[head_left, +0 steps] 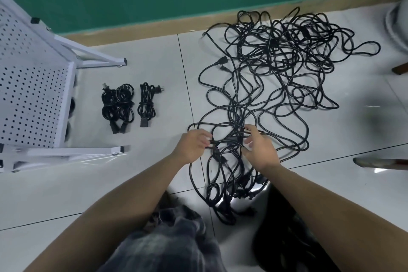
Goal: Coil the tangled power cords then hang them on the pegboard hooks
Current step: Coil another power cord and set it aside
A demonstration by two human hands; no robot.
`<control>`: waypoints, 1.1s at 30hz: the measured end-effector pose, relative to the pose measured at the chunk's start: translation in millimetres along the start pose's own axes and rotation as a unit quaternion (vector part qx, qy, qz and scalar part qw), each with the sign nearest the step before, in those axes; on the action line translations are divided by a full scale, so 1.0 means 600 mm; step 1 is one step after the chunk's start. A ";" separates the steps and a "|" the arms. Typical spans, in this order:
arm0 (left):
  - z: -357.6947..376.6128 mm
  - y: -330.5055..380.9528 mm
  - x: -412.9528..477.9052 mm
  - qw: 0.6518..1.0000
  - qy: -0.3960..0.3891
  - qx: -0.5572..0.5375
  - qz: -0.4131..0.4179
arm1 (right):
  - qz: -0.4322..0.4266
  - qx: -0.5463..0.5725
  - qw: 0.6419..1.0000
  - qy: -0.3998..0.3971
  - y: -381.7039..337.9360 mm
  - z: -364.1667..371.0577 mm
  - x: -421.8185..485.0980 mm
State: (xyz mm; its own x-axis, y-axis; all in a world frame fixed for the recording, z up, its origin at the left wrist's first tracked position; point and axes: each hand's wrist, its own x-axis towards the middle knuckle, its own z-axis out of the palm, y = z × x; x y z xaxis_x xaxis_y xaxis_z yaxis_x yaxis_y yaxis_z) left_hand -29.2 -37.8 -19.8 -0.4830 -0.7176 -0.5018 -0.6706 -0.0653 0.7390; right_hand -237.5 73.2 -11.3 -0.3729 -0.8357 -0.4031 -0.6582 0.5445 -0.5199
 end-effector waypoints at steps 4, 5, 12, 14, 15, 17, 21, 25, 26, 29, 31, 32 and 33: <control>-0.018 0.010 0.001 0.991 0.128 -0.011 0.040 | -0.106 -0.041 0.992 0.063 -0.022 0.000 -0.019; -0.019 0.006 0.000 0.988 0.144 -0.019 0.043 | -0.134 -0.049 0.989 0.040 -0.030 0.001 -0.027; -0.019 0.002 -0.005 0.988 0.137 -0.069 -0.004 | -0.203 -0.198 0.928 -0.242 -0.056 0.077 -0.091; -0.019 -0.005 -0.004 0.987 0.118 -0.102 -0.044 | -0.192 -0.243 0.917 -0.252 -0.054 0.089 -0.094; -0.017 -0.012 -0.004 0.983 0.107 -0.124 -0.078 | -0.193 -0.256 0.914 -0.249 -0.055 0.090 -0.093; -0.008 -0.028 -0.010 0.970 0.085 -0.166 -0.154 | -0.194 -0.256 0.917 -0.238 -0.055 0.093 -0.088; -0.004 -0.042 -0.035 0.935 -0.006 -0.230 -0.270 | -0.210 -0.269 0.912 -0.230 -0.061 0.100 -0.085; -0.017 -0.054 -0.044 0.903 -0.128 -0.256 -0.320 | -0.209 -0.274 0.916 -0.204 -0.069 0.101 -0.083; -0.017 -0.058 -0.045 0.898 -0.160 -0.250 -0.324 | -0.202 -0.270 0.919 -0.202 -0.071 0.101 -0.081; -0.006 -0.061 -0.048 0.892 -0.246 -0.195 -0.326 | -0.171 -0.252 0.934 -0.186 -0.075 0.103 -0.067; 0.011 -0.063 -0.053 0.899 -0.277 -0.151 -0.305 | -0.160 -0.247 0.937 -0.188 -0.079 0.104 -0.059; 0.020 -0.063 -0.054 0.904 -0.283 -0.134 -0.290 | -0.159 -0.245 0.937 -0.189 -0.082 0.104 -0.057; 0.029 -0.063 -0.056 0.910 -0.283 -0.123 -0.276 | -0.153 -0.242 0.939 -0.190 -0.084 0.104 -0.055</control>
State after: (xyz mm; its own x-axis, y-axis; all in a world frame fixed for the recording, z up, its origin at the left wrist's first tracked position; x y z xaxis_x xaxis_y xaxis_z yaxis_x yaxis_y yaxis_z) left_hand 2.8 0.8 -38.9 -0.3710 -0.0602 -0.9267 -0.7860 -0.5110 0.3479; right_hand -151.3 77.9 -19.1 0.0827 -0.8117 -0.5782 -0.9511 0.1089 -0.2889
